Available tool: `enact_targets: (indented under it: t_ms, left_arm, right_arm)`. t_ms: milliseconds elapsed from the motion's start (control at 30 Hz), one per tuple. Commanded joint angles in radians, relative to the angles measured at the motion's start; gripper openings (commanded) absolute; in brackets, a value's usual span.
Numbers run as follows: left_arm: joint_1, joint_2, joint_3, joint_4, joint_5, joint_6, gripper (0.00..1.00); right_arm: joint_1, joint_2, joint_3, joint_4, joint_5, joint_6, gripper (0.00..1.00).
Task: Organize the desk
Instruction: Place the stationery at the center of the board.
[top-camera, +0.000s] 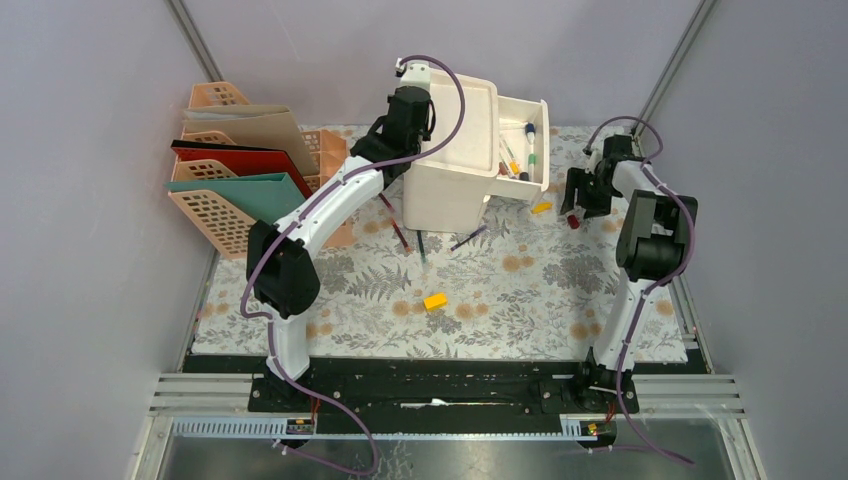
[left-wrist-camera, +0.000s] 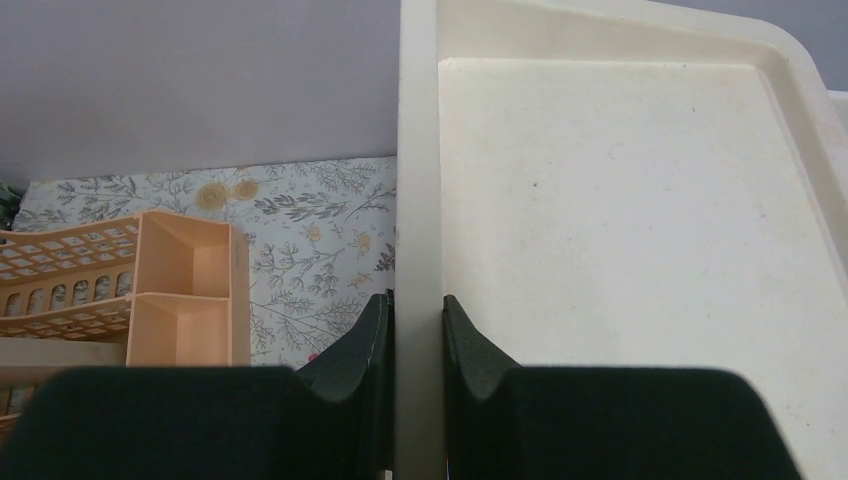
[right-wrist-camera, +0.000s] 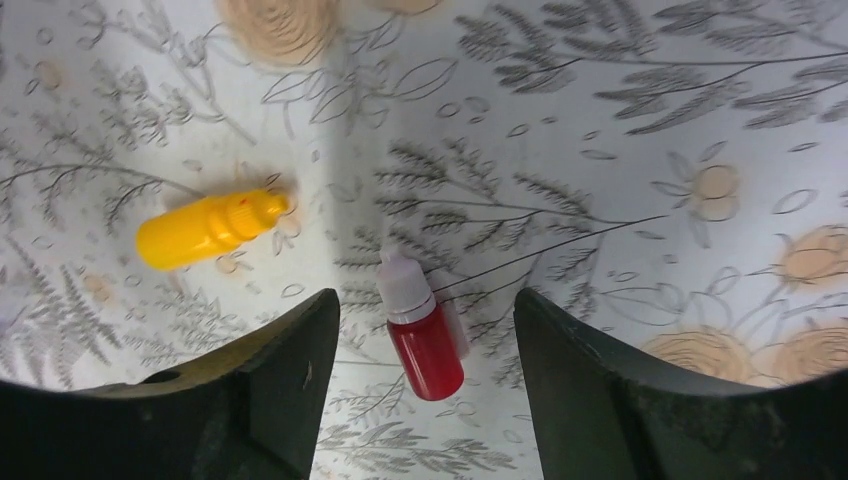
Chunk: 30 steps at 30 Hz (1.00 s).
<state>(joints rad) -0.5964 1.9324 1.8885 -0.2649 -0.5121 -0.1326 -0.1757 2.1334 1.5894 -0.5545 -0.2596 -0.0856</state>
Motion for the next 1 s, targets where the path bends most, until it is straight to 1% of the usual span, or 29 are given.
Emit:
enact_targets:
  t_ms: [0, 133, 267, 367, 500, 600, 667, 833, 900, 967]
  left_arm:
    - [-0.013, -0.073, 0.032, 0.261, 0.003, -0.032, 0.00]
    - [-0.013, -0.077, 0.026, 0.262, 0.003, -0.030, 0.00]
    - [-0.012, -0.085, 0.016, 0.262, 0.008, -0.030, 0.00]
    - [-0.013, -0.090, 0.007, 0.262, 0.017, -0.030, 0.00]
    - [-0.013, -0.099, -0.010, 0.298, 0.027, -0.026, 0.00]
    - [-0.013, -0.104, -0.023, 0.312, 0.038, -0.022, 0.00]
    - [-0.013, -0.107, -0.032, 0.322, 0.047, -0.021, 0.00]
    - [-0.013, -0.121, -0.059, 0.349, 0.068, -0.012, 0.00]
    - [-0.013, -0.123, -0.063, 0.349, 0.069, -0.013, 0.00]
    - [-0.013, -0.122, -0.062, 0.346, 0.068, -0.016, 0.00]
  right_arm:
    - [0.002, -0.004, 0.007, 0.059, 0.106, -0.015, 0.72]
    - [0.001, -0.035, 0.016, 0.050, 0.052, -0.040, 0.73]
    - [-0.001, -0.076, 0.047, 0.025, -0.023, -0.096, 0.77]
    - [-0.001, -0.115, 0.090, -0.013, -0.106, -0.168, 0.79]
    - [-0.001, -0.168, 0.178, -0.056, -0.147, -0.247, 0.81]
    - [-0.001, -0.191, 0.283, -0.100, -0.197, -0.301, 0.82]
    - [-0.001, -0.184, 0.380, -0.140, -0.246, -0.314, 0.82]
    - [0.011, -0.124, 0.644, -0.195, -0.383, -0.262, 0.81]
    - [0.044, -0.113, 0.710, -0.204, -0.401, -0.254, 0.79]
    - [0.096, -0.099, 0.760, -0.230, -0.372, -0.267, 0.77]
